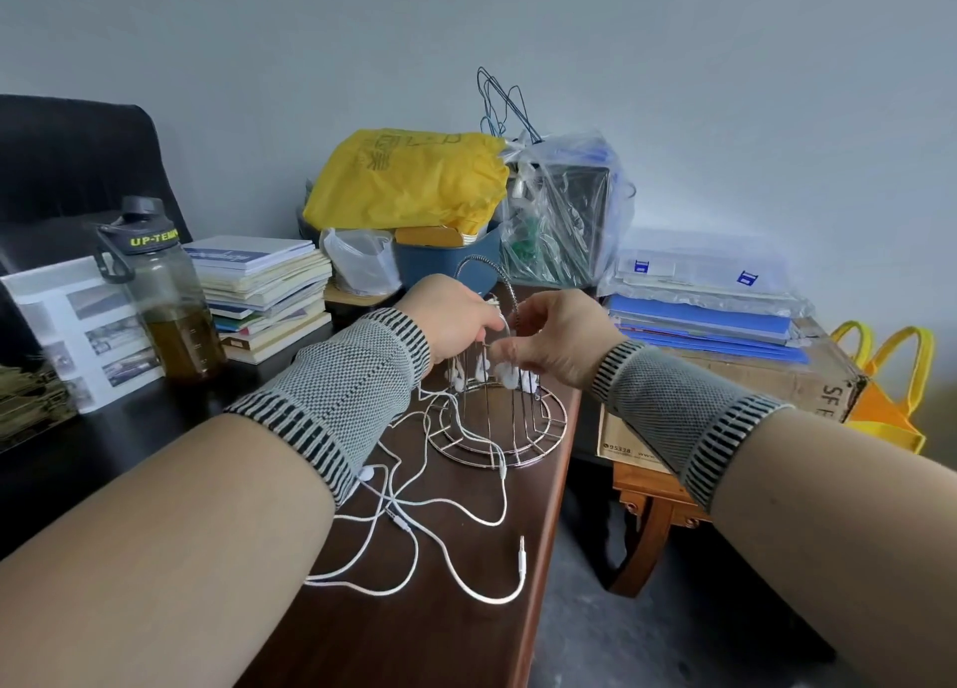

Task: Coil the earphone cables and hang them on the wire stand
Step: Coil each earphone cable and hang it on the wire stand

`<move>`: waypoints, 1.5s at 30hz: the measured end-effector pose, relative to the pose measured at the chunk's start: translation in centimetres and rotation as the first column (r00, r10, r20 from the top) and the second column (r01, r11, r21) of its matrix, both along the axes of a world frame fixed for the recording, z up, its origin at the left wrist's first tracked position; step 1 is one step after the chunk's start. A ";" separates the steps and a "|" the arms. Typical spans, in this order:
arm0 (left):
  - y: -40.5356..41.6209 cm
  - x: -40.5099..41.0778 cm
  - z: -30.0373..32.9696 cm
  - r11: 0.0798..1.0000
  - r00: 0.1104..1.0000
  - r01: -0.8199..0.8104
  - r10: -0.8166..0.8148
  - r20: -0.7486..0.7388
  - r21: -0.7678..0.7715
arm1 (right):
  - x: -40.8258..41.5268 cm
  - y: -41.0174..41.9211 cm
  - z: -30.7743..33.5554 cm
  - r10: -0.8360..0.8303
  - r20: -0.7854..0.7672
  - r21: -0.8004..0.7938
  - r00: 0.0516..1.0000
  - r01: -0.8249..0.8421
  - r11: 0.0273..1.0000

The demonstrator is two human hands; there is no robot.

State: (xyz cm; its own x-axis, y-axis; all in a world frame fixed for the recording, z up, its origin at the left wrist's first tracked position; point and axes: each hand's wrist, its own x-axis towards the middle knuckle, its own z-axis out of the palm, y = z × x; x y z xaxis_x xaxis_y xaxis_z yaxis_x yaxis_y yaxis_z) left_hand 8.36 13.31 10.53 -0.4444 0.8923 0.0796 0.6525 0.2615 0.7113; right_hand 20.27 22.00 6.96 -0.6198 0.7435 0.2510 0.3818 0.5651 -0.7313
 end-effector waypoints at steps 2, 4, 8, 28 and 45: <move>-0.1 -0.3 -0.1 1.000 1.000 -0.003 0.003 -0.027 -0.005 | -0.7 -0.6 0.0 -0.108 0.065 0.123 0.992 0.100 0.987; -0.2 -0.5 -0.3 1.000 0.998 -0.012 0.012 -0.059 -0.006 | -1.1 -1.4 0.2 -0.209 0.108 0.234 0.972 0.180 0.955; -0.8 -0.5 -0.8 1.000 0.995 -0.022 0.022 -0.101 -0.006 | -1.2 -2.0 0.0 -0.245 0.090 0.273 0.965 0.212 0.938; -1.3 -0.7 -3.0 0.990 0.980 0.112 -0.095 -0.174 0.091 | -1.3 -2.8 -5.0 -0.249 -0.317 -0.243 0.915 0.175 0.954; -5.0 -0.4 -6.0 0.993 0.999 0.003 -0.009 0.053 0.115 | -0.4 -2.4 -5.6 -0.294 -0.090 -0.179 0.951 0.275 0.944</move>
